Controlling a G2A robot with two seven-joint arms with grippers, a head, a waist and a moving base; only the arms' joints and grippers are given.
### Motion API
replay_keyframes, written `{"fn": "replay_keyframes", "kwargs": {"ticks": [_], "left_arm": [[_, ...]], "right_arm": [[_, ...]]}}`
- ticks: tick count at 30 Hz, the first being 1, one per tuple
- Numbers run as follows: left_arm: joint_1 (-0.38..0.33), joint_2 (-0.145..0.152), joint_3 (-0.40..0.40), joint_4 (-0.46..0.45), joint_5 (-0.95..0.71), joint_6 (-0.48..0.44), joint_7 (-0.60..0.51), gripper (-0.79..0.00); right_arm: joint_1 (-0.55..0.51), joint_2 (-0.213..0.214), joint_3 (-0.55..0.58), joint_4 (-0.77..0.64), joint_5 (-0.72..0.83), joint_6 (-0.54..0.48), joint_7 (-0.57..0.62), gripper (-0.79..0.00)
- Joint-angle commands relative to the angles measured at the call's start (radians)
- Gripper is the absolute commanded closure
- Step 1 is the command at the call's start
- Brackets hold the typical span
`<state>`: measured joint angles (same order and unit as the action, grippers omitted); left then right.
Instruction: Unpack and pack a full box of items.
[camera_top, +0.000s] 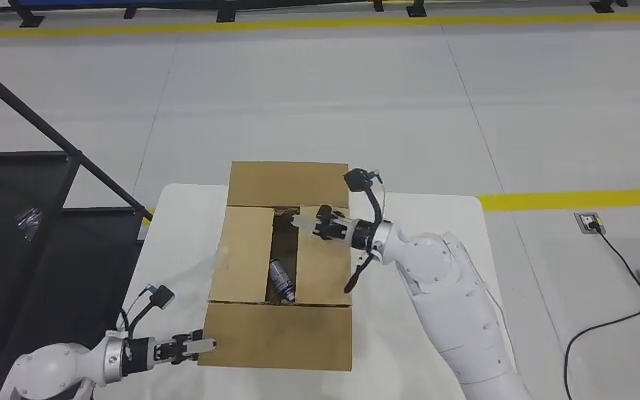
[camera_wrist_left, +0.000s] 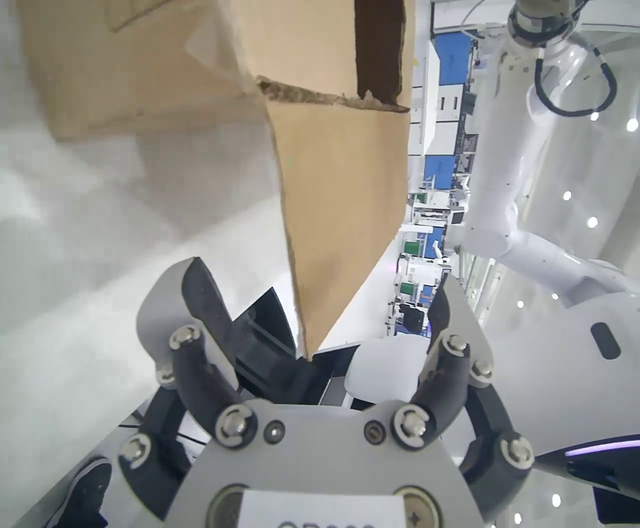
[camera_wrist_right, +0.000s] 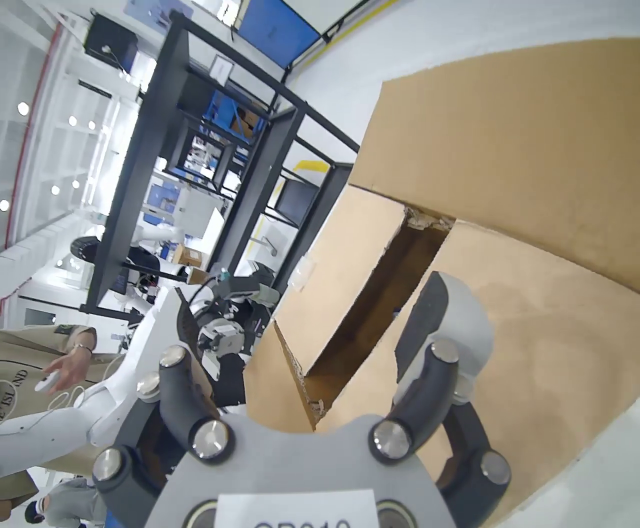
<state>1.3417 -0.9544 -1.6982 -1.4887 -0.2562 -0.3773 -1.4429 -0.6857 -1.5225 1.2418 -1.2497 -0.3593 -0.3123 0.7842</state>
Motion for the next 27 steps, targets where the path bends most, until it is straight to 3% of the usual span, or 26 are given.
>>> {"fn": "replay_keyframes", "kwargs": {"ticks": [1,6,12,27], "left_arm": [[-0.007,0.003,0.022,0.002,-0.032,0.006,-0.006,-0.785],[0.003,0.017,0.038,-0.028,-0.086,0.011,-0.01,-0.785],[0.035,0.038,0.018,-0.069,-0.134,0.001,-0.001,-0.785],[0.092,0.063,-0.022,-0.137,-0.323,-0.042,0.042,-0.785]], "right_arm": [[-0.011,0.003,0.026,0.0,0.013,0.014,-0.064,-0.785],[-0.009,0.006,0.065,0.028,0.017,0.086,-0.225,-0.785],[0.078,0.009,0.09,0.174,0.023,0.147,-0.288,-0.785],[0.351,-0.027,0.033,0.737,0.148,0.017,-0.294,-0.785]]}}
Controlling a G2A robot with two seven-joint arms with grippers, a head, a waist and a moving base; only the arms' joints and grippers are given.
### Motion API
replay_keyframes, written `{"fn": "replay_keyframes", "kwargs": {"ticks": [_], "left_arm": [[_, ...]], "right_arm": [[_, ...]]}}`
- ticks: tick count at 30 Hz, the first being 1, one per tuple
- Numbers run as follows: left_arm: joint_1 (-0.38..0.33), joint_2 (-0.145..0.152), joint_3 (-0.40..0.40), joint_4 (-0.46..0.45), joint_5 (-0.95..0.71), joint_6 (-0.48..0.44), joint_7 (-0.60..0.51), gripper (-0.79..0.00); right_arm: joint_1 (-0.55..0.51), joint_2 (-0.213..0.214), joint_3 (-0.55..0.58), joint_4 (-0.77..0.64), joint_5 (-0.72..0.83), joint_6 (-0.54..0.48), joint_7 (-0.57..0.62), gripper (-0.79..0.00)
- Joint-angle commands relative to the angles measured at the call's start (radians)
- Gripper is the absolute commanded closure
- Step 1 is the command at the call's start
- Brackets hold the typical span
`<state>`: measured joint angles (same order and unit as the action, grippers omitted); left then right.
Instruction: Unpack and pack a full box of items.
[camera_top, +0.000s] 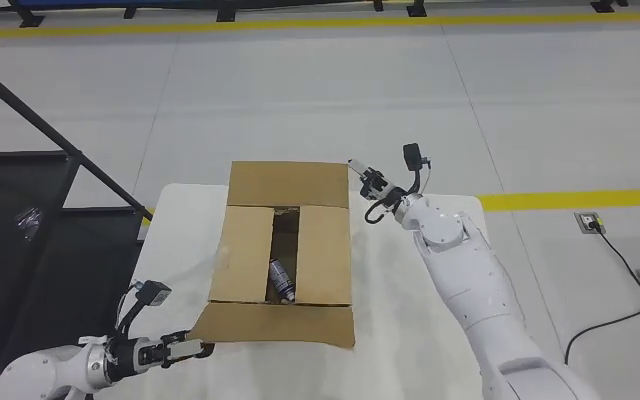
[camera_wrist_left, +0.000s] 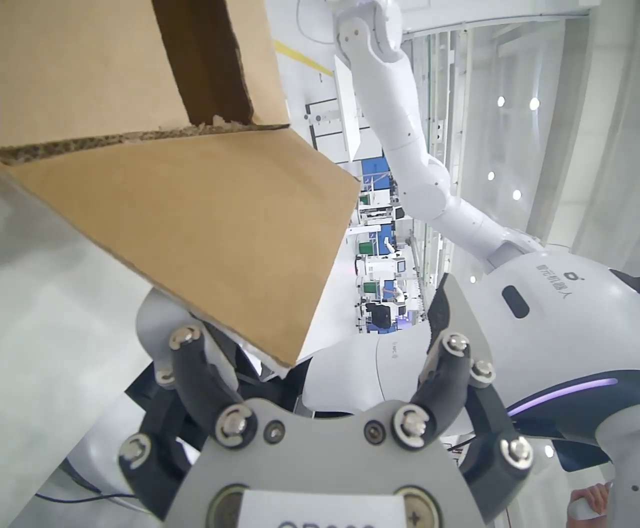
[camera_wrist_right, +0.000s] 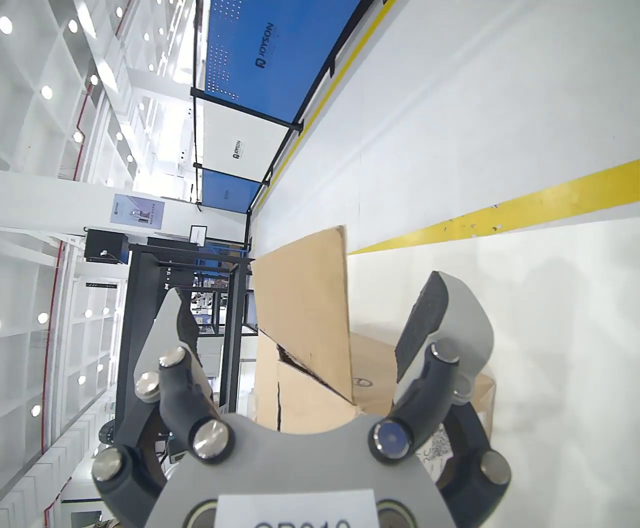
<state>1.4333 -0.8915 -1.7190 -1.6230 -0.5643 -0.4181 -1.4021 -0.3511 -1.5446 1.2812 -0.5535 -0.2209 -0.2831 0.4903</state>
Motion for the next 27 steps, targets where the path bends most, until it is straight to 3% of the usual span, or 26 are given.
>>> {"fn": "replay_keyframes", "kwargs": {"ticks": [1,7,13,27], "left_arm": [[0.001,0.001,-0.003,-0.003,-0.027,-0.005,0.006,-0.785],[-0.014,-0.004,0.014,-0.006,-0.07,0.01,0.091,-0.785],[-0.026,-0.013,0.04,-0.015,-0.074,0.008,0.211,-0.785],[-0.059,-0.024,0.069,-0.023,-0.03,0.019,0.388,-0.785]], "right_arm": [[0.03,-0.009,-0.012,0.07,0.014,-0.019,-0.004,-0.785],[0.095,-0.037,-0.039,0.204,0.054,-0.056,0.012,-0.785],[0.132,-0.055,-0.033,0.276,0.137,-0.128,0.103,-0.785],[0.148,-0.03,0.052,0.317,0.349,-0.317,0.392,-0.785]]}}
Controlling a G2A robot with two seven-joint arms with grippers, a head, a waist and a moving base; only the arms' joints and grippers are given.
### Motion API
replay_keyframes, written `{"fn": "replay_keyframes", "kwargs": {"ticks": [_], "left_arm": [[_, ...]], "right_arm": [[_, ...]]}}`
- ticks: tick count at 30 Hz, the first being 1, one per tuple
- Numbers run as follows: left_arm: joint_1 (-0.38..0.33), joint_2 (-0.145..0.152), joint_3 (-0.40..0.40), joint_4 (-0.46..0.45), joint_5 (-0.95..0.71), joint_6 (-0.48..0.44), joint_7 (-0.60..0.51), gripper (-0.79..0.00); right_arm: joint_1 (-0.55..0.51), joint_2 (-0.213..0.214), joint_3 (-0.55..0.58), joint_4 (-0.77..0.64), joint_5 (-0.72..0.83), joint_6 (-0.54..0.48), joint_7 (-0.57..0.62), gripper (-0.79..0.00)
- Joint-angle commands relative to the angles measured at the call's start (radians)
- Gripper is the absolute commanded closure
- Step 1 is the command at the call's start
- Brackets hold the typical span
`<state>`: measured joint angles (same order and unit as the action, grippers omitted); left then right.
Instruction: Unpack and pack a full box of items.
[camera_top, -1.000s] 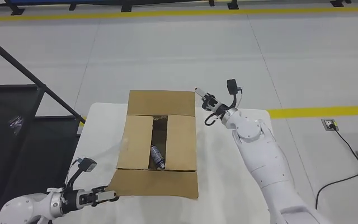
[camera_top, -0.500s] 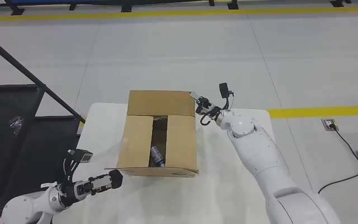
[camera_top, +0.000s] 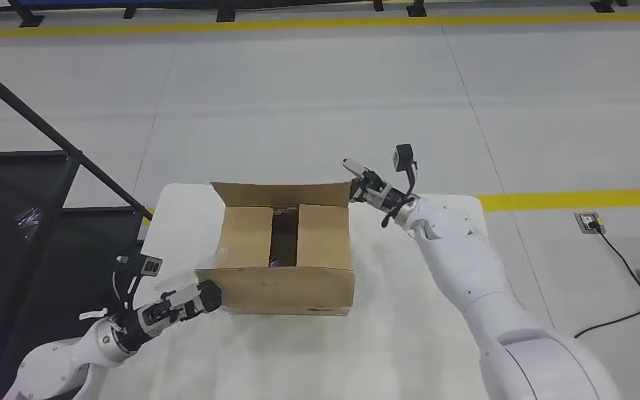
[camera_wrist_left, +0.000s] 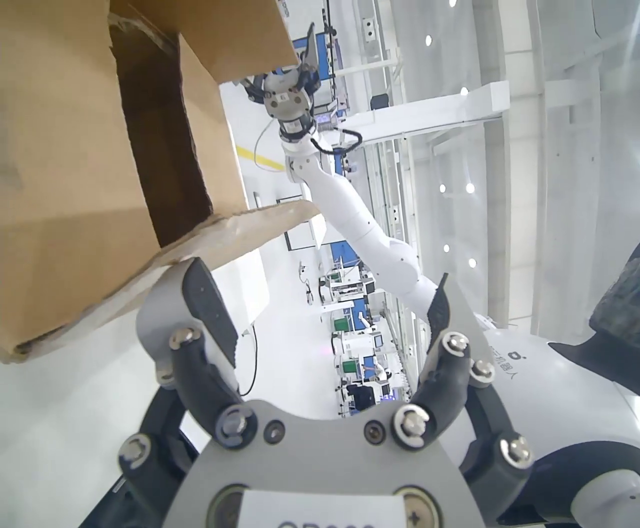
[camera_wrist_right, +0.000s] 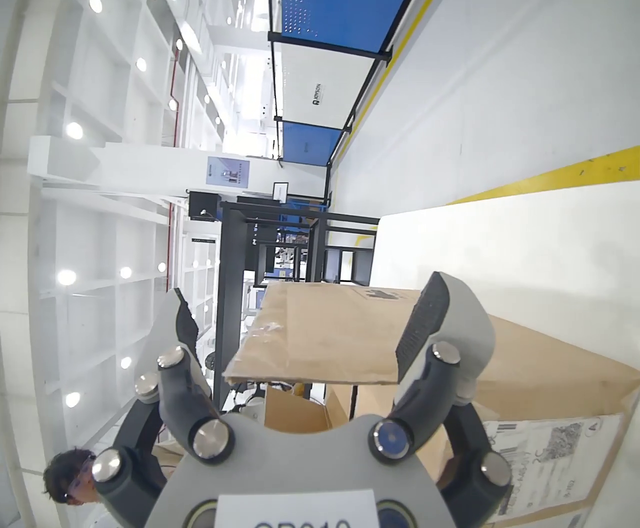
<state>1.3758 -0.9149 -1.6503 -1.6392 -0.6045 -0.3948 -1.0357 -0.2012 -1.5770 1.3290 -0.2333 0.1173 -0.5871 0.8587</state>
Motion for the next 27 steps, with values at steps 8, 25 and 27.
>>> {"fn": "replay_keyframes", "kwargs": {"ticks": [8,25,27], "left_arm": [[-0.001,-0.011,0.029,-0.073,0.178,0.008,0.231,-0.785],[-0.039,-0.038,0.152,-0.117,0.5,0.066,0.519,-0.785],[-0.049,-0.04,0.161,-0.116,0.52,0.081,0.536,-0.785]], "right_arm": [[-0.013,0.02,0.018,-0.042,0.052,-0.059,0.162,-0.785],[-0.056,0.022,-0.053,-0.215,-0.006,0.138,0.273,-0.785],[-0.068,0.022,-0.064,-0.245,-0.02,0.184,0.261,-0.785]]}}
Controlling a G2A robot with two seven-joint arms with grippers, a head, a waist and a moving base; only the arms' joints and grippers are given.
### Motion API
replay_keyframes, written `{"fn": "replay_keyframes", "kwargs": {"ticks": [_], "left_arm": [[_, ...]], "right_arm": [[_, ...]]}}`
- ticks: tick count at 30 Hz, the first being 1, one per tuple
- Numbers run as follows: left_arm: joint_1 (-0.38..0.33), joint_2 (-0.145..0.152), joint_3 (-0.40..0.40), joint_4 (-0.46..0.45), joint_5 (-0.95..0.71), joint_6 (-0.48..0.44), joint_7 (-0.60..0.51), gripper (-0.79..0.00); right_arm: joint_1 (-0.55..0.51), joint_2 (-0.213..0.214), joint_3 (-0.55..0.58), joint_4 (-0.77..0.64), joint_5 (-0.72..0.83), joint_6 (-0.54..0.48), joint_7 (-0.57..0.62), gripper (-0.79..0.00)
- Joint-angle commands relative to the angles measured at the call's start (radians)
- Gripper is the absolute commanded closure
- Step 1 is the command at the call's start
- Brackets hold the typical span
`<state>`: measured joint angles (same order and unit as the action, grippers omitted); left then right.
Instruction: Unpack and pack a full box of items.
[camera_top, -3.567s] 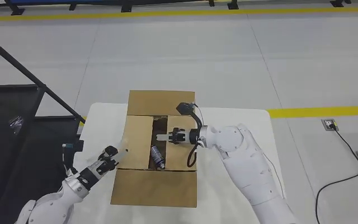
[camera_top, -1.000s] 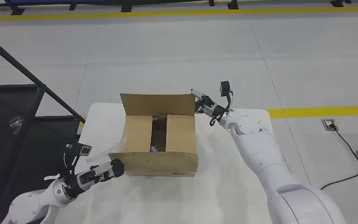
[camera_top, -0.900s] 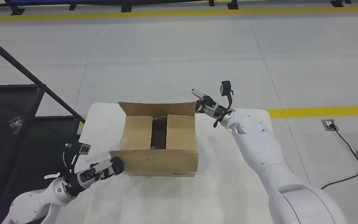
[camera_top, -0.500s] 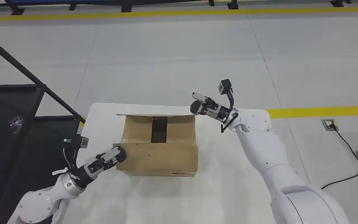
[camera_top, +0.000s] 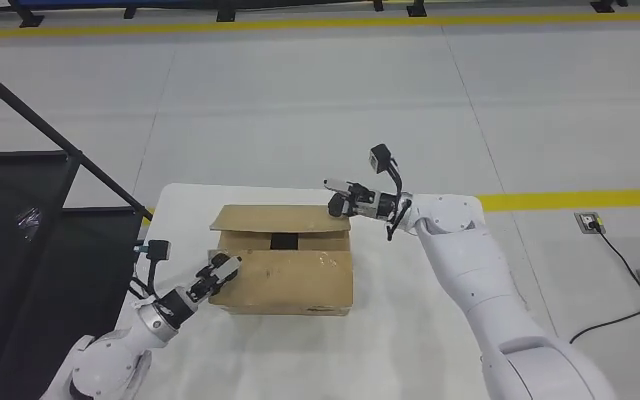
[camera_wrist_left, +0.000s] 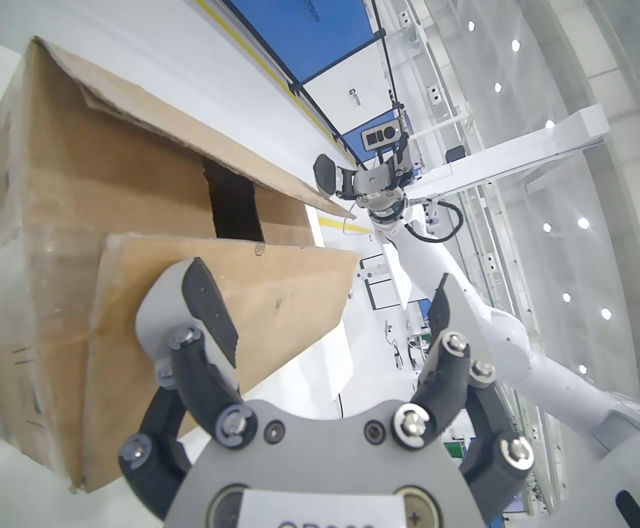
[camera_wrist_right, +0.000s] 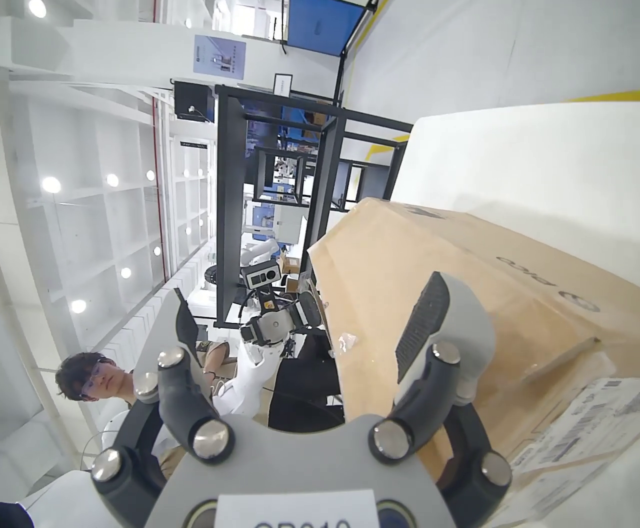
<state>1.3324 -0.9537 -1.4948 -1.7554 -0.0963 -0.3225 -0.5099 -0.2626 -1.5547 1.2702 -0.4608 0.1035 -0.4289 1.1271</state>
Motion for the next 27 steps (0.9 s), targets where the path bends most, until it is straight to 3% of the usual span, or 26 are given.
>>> {"fn": "replay_keyframes", "kwargs": {"ticks": [1,21,27], "left_arm": [[-0.011,-0.003,0.011,0.001,0.023,0.015,0.018,-0.785],[-0.095,-0.03,0.104,0.025,0.142,0.118,0.114,-0.785],[-0.104,-0.037,0.105,0.03,0.125,0.124,0.14,-0.785]], "right_arm": [[-0.014,0.0,-0.011,-0.032,-0.012,0.046,-0.012,-0.785],[-0.27,0.046,-0.031,-0.523,-0.092,0.311,-0.003,-0.785],[-0.333,0.057,-0.04,-0.609,-0.115,0.362,-0.027,-0.785]]}}
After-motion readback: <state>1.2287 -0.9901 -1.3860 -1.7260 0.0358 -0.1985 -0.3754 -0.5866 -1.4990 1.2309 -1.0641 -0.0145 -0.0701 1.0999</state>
